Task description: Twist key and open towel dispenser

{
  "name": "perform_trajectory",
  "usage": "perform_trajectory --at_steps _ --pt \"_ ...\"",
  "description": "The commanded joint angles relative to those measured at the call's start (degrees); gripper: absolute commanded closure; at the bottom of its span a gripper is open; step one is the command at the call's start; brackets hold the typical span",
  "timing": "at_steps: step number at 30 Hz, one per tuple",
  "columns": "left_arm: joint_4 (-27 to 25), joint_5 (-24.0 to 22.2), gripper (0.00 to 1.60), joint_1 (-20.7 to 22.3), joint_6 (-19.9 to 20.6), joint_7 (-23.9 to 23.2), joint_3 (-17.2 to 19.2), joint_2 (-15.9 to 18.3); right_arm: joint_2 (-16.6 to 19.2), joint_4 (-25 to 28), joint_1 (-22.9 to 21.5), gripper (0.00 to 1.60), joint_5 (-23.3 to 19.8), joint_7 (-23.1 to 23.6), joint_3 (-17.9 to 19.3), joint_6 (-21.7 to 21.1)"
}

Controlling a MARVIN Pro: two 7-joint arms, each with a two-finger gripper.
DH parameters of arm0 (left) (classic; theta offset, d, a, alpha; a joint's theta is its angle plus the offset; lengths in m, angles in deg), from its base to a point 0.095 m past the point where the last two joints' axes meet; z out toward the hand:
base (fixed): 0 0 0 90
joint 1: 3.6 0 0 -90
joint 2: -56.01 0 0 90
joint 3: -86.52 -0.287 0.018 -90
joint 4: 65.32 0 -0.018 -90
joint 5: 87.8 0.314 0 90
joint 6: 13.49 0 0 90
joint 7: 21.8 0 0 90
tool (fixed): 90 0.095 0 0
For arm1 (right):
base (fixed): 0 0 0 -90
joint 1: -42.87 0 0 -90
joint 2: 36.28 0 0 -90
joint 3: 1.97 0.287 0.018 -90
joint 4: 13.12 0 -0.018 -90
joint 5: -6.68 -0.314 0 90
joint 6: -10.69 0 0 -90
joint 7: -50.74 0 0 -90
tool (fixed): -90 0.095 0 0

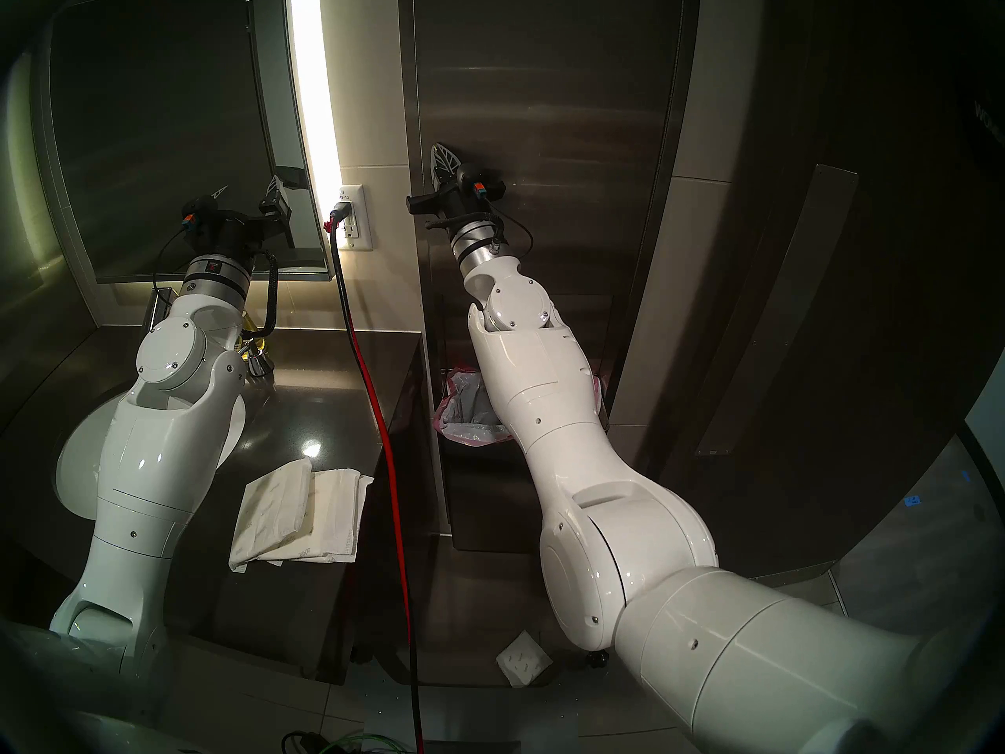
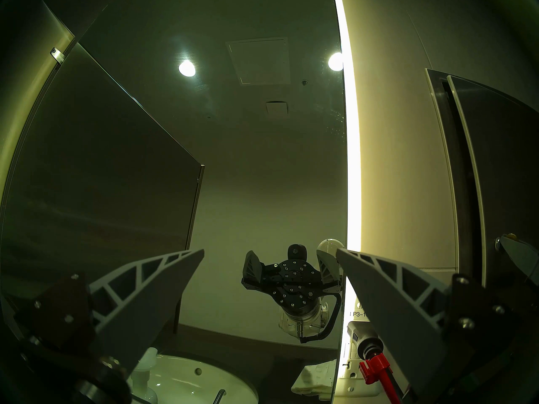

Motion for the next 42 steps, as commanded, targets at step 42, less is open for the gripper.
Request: perform_trajectory --at_steps 42 --pt "-0.4 -0.1 0.0 0.8 -0.1 -0.1 0.1 0.0 5.9 34.5 18.2 1.6 -2.0 10.5 1.3 -16.2"
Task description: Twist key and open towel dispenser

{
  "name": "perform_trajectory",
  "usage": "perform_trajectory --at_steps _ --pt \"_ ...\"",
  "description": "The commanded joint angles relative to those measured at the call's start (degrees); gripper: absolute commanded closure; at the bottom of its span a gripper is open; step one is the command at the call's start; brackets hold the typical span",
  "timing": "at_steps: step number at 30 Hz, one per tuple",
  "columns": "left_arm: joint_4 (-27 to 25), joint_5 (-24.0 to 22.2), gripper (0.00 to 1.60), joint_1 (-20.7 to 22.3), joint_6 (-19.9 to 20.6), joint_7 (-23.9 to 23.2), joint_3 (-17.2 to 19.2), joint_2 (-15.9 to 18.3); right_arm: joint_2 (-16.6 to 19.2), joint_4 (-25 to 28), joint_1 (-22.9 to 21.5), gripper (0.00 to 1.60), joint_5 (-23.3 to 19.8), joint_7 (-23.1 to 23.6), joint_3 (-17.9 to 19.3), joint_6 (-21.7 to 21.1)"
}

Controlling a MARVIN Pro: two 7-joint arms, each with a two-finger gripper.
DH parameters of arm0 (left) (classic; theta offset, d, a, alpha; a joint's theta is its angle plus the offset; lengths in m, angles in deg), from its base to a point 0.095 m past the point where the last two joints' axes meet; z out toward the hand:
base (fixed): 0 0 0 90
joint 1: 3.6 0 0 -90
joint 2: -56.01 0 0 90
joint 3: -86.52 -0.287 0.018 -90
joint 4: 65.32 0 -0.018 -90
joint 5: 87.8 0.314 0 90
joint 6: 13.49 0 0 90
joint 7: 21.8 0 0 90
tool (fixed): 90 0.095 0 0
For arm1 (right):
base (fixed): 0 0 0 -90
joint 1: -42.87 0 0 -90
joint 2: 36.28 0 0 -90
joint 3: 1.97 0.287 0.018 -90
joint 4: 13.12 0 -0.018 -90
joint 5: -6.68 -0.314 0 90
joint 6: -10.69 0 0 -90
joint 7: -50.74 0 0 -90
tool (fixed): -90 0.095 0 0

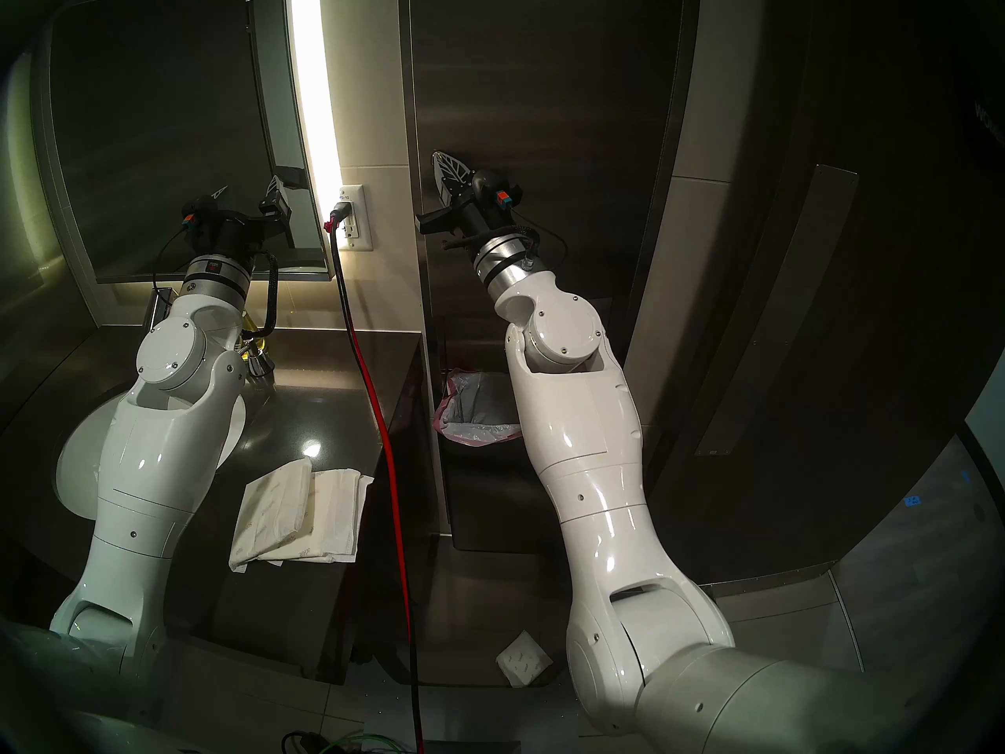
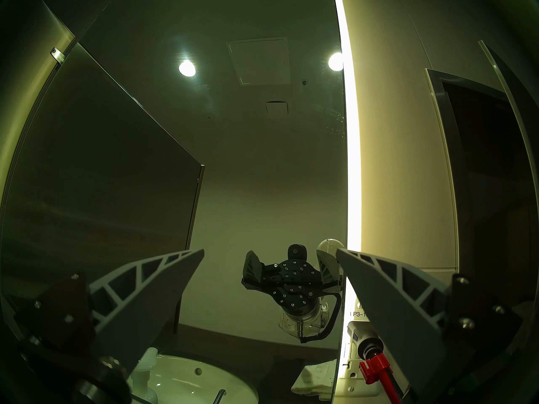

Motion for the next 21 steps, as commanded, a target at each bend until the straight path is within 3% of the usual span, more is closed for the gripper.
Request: perform_trajectory --at_steps 1,21 --pt "-0.4 -0.1 0.0 0.8 -0.1 -0.1 0.1 0.0 1.4 6.1 2.5 1.6 -1.3 1.2 1.1 -2.2" --pt "-0.4 -0.1 0.0 0.8 -0.1 -0.1 0.1 0.0 3.3 13.6 6.9 1.6 -2.9 3.9 3.7 -6.5"
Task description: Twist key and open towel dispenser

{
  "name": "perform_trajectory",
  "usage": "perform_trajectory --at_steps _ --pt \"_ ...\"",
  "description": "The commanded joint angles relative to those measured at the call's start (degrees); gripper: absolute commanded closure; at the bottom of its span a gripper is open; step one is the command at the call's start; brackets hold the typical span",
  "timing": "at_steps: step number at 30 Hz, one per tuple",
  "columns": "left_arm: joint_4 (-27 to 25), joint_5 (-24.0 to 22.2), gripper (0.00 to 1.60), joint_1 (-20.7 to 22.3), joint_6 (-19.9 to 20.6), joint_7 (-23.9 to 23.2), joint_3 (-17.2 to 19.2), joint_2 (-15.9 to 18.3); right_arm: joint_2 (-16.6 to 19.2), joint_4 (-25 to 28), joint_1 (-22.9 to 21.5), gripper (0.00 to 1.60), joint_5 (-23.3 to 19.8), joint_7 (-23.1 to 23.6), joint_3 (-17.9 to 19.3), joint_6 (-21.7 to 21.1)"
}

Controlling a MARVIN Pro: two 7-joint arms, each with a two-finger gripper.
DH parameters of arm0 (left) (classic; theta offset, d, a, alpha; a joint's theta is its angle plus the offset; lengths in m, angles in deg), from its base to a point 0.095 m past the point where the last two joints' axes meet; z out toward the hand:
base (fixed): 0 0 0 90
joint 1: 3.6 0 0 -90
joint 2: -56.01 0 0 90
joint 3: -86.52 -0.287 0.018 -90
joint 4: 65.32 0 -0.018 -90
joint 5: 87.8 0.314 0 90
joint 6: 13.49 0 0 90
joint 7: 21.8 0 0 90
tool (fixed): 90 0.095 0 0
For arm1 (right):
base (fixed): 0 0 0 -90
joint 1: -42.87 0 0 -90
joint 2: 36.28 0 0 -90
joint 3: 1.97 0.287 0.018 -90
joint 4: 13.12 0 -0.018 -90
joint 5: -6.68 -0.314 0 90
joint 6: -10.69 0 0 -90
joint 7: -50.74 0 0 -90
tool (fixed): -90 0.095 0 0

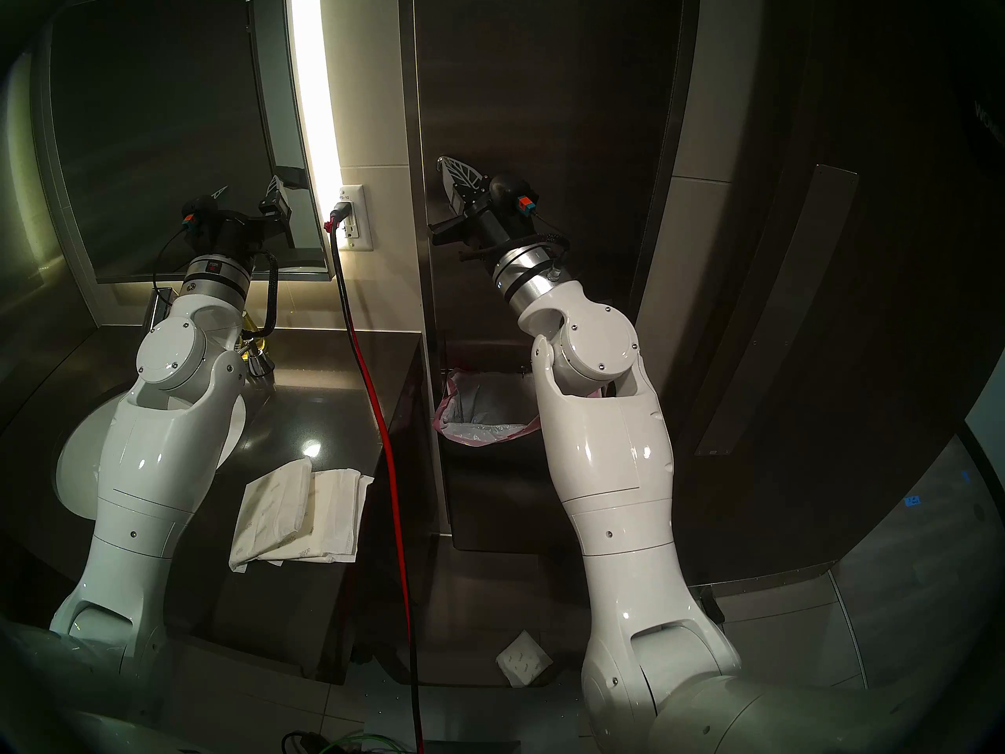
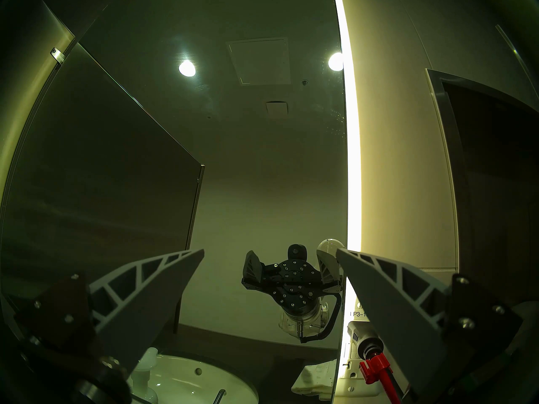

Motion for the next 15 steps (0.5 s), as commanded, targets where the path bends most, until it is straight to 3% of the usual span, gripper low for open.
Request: perform_trajectory --at_steps 1,15 --pt "-0.4 -0.1 0.0 0.8 -0.1 -0.1 0.1 0.0 1.3 3.5 1.0 1.6 -0.7 -0.3 2.3 -1.0" --pt "-0.4 -0.1 0.0 0.8 -0.1 -0.1 0.1 0.0 2.7 6.9 3.3 1.6 -1.2 0.8 4.2 -2.7"
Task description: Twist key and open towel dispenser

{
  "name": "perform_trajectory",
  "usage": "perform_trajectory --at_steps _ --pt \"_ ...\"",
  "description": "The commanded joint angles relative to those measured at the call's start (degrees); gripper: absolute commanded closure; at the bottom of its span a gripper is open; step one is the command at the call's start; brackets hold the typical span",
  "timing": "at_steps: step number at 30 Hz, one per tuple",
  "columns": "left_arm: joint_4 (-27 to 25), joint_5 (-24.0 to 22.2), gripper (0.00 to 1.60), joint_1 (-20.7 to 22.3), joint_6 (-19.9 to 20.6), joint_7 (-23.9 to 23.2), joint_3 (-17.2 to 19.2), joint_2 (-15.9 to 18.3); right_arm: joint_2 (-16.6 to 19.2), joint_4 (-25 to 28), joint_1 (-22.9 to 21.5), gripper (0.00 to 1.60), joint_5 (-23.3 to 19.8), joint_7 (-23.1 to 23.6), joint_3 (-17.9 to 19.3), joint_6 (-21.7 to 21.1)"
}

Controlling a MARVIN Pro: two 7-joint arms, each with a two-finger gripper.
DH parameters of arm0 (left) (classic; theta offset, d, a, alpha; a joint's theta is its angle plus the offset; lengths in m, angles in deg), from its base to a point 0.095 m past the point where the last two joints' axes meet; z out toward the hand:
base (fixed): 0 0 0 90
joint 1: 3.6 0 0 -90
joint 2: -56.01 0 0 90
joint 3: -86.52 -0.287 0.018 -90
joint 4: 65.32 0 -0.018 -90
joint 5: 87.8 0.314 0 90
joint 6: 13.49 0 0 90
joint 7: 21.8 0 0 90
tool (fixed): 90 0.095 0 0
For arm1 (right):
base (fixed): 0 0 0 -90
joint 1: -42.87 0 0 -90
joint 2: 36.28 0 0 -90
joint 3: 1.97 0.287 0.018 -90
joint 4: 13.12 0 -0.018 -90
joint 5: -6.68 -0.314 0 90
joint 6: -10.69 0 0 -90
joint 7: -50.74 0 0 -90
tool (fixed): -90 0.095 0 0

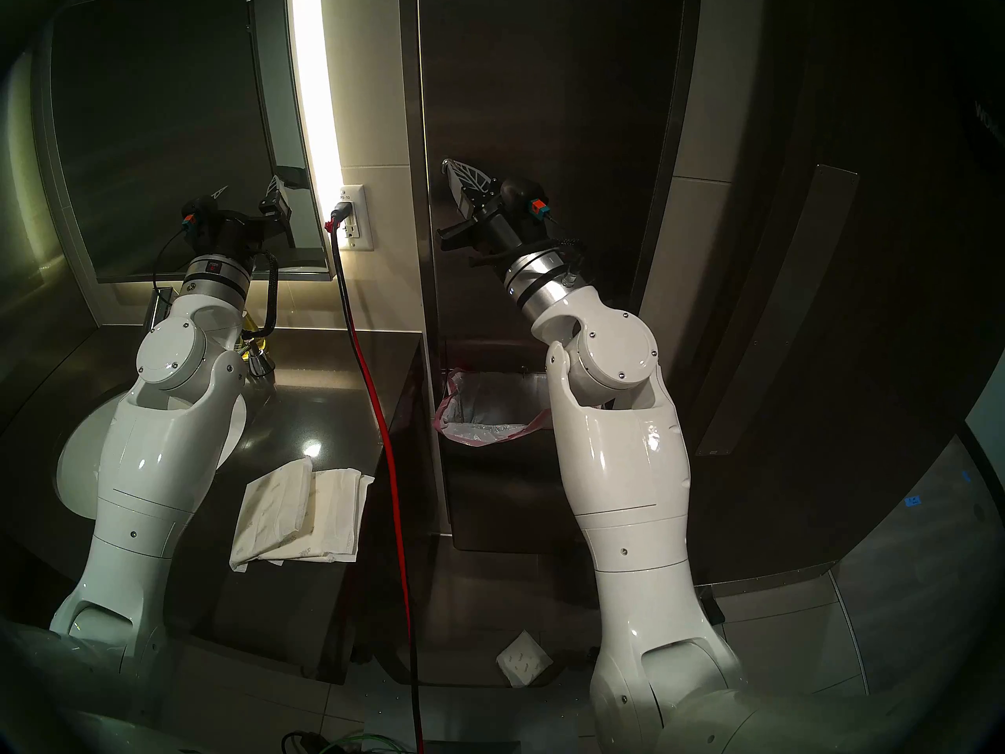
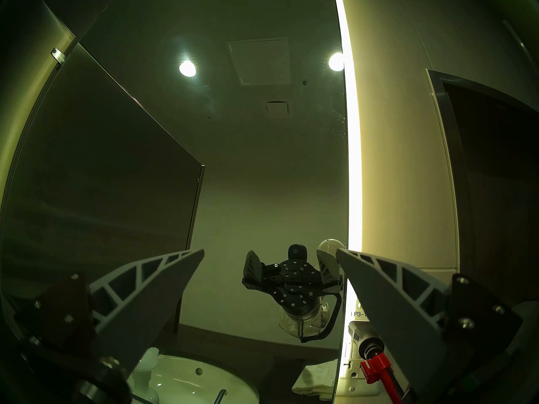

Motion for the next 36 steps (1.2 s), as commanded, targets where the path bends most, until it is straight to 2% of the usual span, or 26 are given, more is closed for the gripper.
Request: perform_trajectory --at_steps 1,11,22,36 --pt "-0.4 -0.1 0.0 0.8 -0.1 -0.1 0.1 0.0 1.5 2.8 1.0 1.6 -0.2 -1.0 3.3 -0.5" --pt "-0.4 -0.1 0.0 0.8 -0.1 -0.1 0.1 0.0 3.2 6.4 3.3 1.6 -0.9 0.4 6.5 -1.9" --pt "-0.4 -0.1 0.0 0.8 -0.1 -0.1 0.1 0.0 3.0 7.9 4.4 1.6 -1.8 1.4 8.7 -3.3" --pt "-0.4 -0.1 0.0 0.8 -0.1 -0.1 0.1 0.0 2.4 8.2 4.6 1.6 -1.8 2.1 9.4 -4.0"
